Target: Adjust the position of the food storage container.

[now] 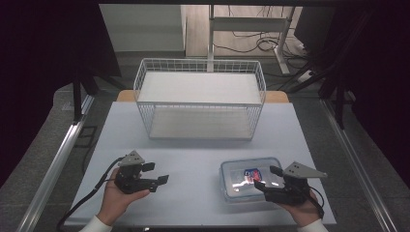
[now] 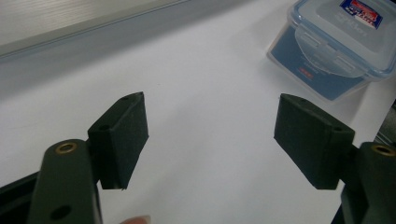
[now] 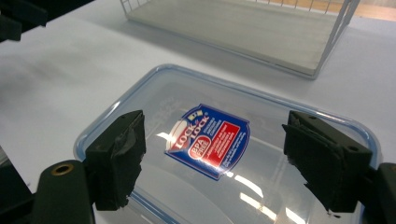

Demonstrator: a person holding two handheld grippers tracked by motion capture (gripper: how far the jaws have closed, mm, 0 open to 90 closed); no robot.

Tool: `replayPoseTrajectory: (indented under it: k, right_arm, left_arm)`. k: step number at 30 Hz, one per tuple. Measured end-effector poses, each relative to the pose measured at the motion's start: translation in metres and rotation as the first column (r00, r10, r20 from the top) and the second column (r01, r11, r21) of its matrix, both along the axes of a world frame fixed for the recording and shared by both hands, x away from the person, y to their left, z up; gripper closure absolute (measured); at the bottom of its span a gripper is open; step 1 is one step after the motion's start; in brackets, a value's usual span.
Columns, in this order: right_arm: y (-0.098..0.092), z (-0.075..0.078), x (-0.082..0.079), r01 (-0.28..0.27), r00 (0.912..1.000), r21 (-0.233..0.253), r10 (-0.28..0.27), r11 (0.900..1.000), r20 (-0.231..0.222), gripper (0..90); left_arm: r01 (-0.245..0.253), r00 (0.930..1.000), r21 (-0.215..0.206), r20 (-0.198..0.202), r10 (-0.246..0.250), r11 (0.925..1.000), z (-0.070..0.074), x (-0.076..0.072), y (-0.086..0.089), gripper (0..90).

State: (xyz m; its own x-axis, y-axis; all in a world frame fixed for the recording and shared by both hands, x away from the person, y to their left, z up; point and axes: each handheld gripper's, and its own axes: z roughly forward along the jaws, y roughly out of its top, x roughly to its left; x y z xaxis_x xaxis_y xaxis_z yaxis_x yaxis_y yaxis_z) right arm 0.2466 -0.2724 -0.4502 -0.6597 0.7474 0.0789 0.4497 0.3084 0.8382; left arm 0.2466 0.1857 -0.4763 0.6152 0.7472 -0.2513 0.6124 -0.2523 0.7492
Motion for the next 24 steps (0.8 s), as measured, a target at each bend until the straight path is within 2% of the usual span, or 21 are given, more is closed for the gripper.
replayPoseTrajectory:
  k: [3, 6, 11, 14, 17, 24]
  right_arm:
    - [0.0, -0.002, 0.001, -0.013, 0.9999, -0.018, 0.013, 1.0, -0.004, 21.2]
    - [0.001, -0.001, 0.004, -0.015, 0.9999, -0.016, 0.015, 1.0, -0.007, 21.2]
    - [0.007, 0.003, 0.004, -0.023, 0.9997, -0.033, 0.023, 0.999, 0.005, 21.2]
    - [0.004, 0.005, 0.005, -0.003, 1.0, -0.022, 0.003, 1.0, -0.004, 21.8]
    - [0.001, 0.005, 0.007, 0.011, 0.9999, -0.017, -0.011, 1.0, -0.009, 22.5]
    - [-0.008, 0.004, 0.01, 0.034, 0.9992, -0.019, -0.034, 0.999, -0.023, 25.2]
  left_arm:
    - [-0.011, 0.9999, 0.005, -0.003, 0.011, 0.9999, -0.001, -0.001, 0.002, 25.6]
    - [-0.014, 0.9999, 0.0, -0.009, 0.014, 0.9999, -0.003, -0.002, 0.003, 25.6]
    - [-0.015, 0.9999, 0.021, -0.006, 0.015, 0.9997, -0.005, -0.008, 0.006, 25.6]
    - [-0.019, 0.9998, 0.013, -0.001, 0.019, 0.9997, -0.003, -0.011, 0.007, 25.5]
    - [-0.017, 0.9998, 0.025, 0.005, 0.017, 0.9995, -0.003, -0.013, 0.007, 25.5]
    - [-0.006, 0.9999, 0.029, -0.013, 0.006, 0.9996, -0.007, -0.007, 0.005, 25.6]
